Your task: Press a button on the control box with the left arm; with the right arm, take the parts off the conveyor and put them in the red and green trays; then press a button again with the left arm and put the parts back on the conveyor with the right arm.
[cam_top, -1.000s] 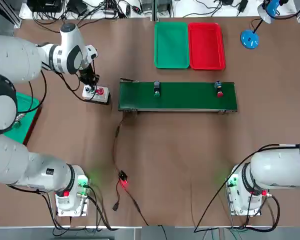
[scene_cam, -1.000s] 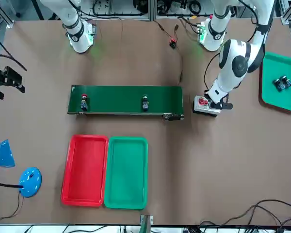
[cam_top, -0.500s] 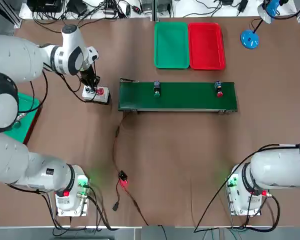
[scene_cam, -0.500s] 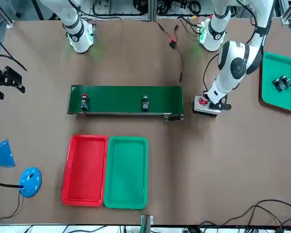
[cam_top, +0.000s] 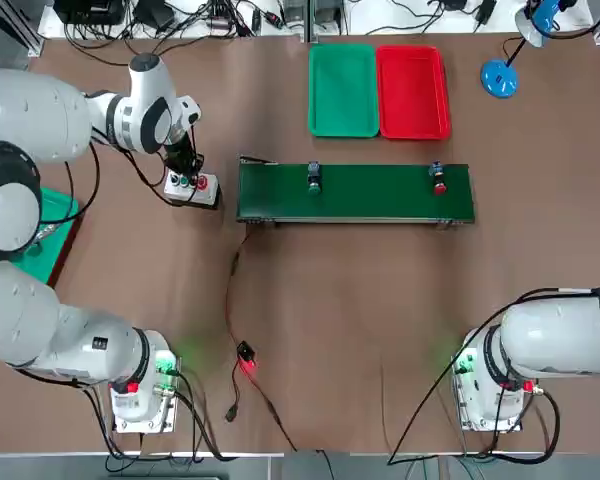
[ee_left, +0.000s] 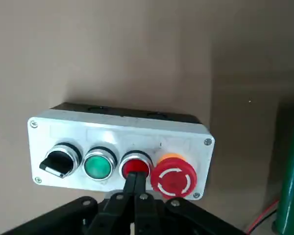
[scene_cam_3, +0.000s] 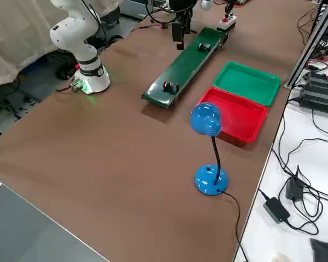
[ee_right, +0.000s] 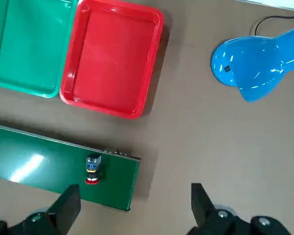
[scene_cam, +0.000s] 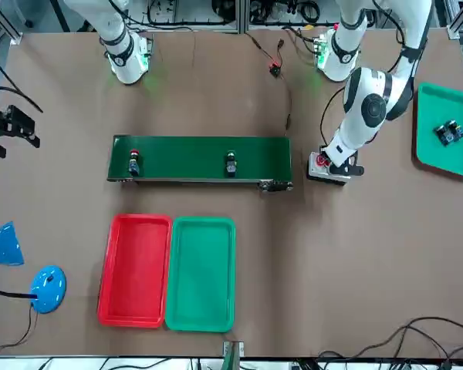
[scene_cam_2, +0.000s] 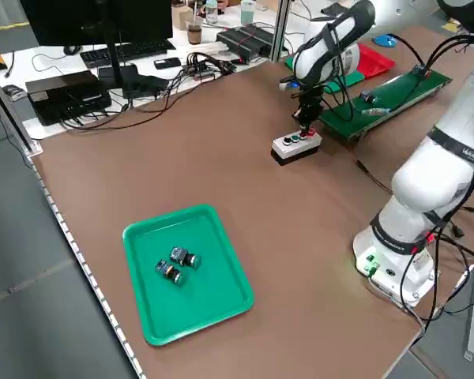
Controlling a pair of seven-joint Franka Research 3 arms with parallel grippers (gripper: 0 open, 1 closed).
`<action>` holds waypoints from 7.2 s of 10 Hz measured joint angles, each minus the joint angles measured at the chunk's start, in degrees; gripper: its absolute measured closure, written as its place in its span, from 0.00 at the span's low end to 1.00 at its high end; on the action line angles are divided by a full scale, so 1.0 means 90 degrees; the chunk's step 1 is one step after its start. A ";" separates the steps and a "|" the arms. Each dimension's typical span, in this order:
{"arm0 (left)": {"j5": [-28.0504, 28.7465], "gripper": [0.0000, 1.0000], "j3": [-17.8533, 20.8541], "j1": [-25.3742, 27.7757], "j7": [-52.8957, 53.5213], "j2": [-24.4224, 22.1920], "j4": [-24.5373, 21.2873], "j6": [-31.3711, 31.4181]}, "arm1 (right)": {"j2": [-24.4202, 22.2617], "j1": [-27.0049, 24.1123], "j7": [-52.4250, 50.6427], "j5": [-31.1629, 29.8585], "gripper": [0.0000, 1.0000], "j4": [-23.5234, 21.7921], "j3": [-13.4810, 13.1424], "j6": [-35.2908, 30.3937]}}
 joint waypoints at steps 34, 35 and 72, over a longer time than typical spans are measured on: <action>-0.0001 0.00 0.1276 0.0267 0.1266 -0.0319 0.6020 -0.5728 | 0.1095 0.1712 0.2718 0.0033 0.00 -0.2819 0.0042 0.2880; -0.0001 0.00 0.1273 0.0257 0.1269 -0.0308 0.6020 -0.5725 | 0.1002 0.1702 0.2620 0.0033 0.00 -0.3237 0.0041 0.3199; -0.0001 0.00 0.1243 0.0249 0.1269 -0.0122 0.6045 -0.5395 | 0.4398 0.1374 0.2085 0.0020 0.67 -0.0246 -0.0006 0.5758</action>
